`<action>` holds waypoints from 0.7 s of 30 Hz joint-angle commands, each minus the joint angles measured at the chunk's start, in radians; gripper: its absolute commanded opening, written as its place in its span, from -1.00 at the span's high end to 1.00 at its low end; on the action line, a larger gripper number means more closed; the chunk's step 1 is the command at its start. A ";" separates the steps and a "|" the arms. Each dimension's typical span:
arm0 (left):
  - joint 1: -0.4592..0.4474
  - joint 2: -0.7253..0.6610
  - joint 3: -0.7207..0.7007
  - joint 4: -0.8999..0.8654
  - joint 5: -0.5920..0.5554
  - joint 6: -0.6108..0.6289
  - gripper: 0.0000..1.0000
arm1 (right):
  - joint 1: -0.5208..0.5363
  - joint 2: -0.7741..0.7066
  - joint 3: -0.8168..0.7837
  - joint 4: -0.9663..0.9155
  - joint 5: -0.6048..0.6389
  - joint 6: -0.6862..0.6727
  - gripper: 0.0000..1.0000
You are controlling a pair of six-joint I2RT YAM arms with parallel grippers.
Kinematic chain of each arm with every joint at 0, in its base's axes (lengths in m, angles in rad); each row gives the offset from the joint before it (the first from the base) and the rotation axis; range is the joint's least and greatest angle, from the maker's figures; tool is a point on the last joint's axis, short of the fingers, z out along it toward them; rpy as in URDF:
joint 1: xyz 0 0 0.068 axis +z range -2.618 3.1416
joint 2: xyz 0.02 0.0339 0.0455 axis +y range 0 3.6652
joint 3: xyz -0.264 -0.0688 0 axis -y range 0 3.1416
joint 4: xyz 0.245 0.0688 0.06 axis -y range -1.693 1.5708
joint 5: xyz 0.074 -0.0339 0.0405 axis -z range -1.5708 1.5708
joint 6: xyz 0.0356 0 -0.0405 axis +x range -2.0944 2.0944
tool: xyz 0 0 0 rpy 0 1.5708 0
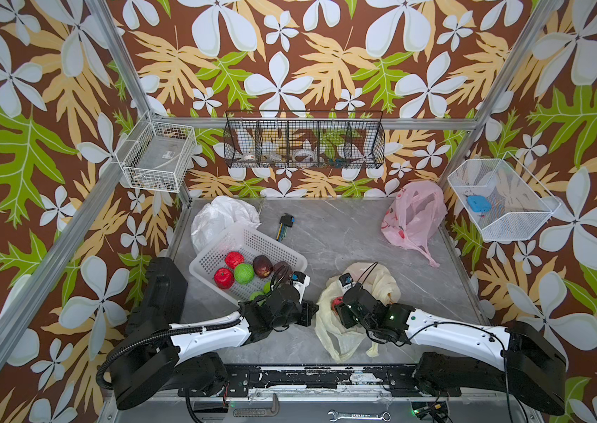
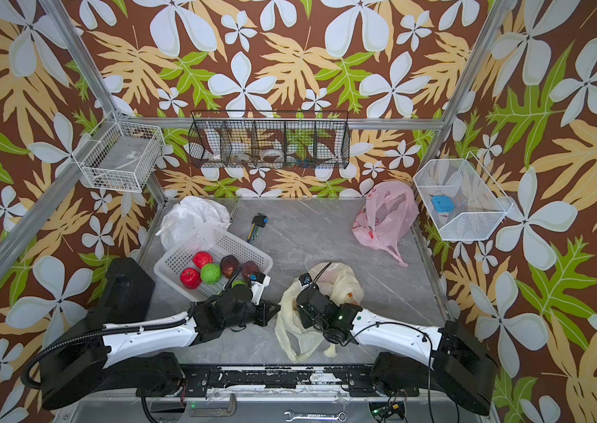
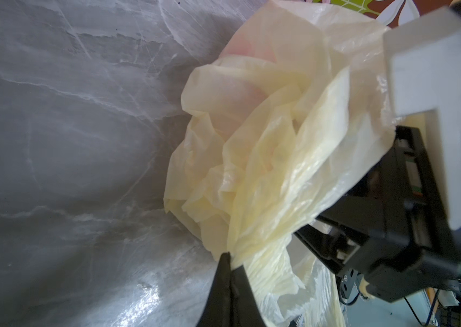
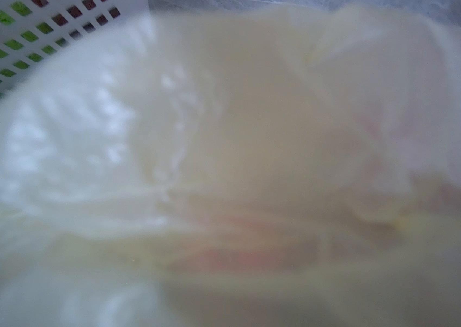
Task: Untie the knot of a plastic bag & take out the apple
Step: Pick up the apple from the plastic bag.
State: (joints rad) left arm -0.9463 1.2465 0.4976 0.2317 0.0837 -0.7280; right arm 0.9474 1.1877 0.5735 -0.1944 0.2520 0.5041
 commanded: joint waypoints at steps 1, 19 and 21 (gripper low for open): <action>0.002 -0.007 -0.005 0.013 -0.011 -0.004 1.00 | -0.001 -0.042 0.018 -0.083 0.035 -0.015 -0.01; 0.004 0.019 -0.012 0.044 -0.007 0.006 1.00 | -0.001 -0.371 0.186 -0.240 -0.141 -0.121 -0.06; 0.004 0.012 -0.021 0.041 -0.003 0.001 1.00 | -0.001 -0.356 0.215 -0.229 -0.151 -0.119 -0.06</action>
State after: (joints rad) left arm -0.9451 1.2648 0.4850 0.2714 0.0799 -0.7269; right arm 0.9474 0.8242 0.7589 -0.4488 0.1280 0.3923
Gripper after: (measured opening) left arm 0.049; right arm 0.533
